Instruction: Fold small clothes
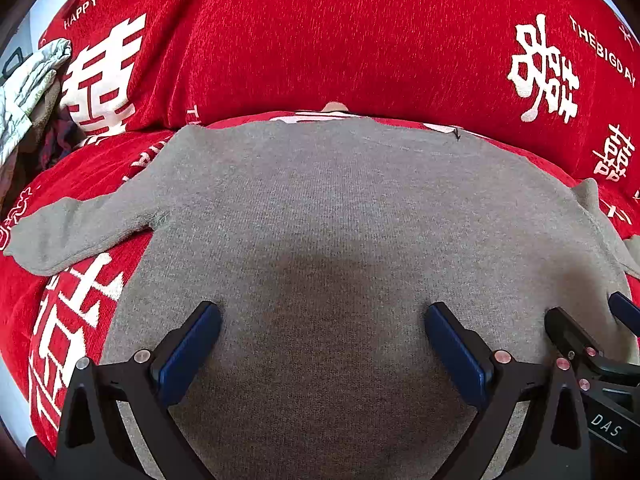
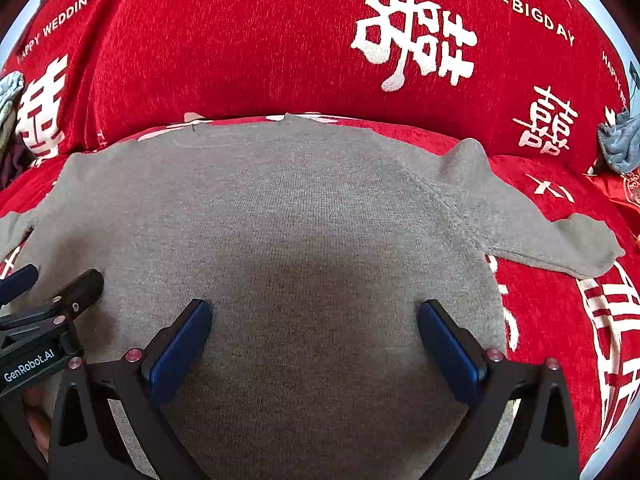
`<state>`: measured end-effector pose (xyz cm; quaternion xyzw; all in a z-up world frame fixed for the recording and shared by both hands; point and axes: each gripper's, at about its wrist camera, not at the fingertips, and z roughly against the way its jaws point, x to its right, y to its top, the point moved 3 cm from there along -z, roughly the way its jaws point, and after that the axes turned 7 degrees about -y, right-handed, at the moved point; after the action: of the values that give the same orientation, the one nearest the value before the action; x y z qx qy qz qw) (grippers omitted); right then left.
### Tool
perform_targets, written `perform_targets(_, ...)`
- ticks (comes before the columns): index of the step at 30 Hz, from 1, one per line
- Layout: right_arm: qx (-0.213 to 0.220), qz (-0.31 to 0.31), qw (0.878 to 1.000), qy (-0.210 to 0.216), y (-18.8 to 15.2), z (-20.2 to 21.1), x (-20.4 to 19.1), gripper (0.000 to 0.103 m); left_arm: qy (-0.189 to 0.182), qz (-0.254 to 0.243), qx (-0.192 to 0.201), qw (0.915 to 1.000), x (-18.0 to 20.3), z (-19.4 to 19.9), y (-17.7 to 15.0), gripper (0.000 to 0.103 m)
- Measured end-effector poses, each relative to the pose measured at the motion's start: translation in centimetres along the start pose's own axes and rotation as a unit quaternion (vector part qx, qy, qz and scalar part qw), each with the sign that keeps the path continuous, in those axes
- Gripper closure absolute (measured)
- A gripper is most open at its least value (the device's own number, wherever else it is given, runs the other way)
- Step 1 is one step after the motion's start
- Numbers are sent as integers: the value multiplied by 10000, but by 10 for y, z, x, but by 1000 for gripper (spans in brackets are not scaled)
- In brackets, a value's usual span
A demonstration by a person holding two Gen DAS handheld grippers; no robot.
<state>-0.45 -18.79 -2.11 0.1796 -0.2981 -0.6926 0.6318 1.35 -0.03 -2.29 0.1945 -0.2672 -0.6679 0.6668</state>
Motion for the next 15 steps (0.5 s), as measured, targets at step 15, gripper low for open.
perform_targets(15, -21, -10, 10000, 29, 0, 0, 0, 1, 21, 72, -96, 9999, 0, -1, 2, 1)
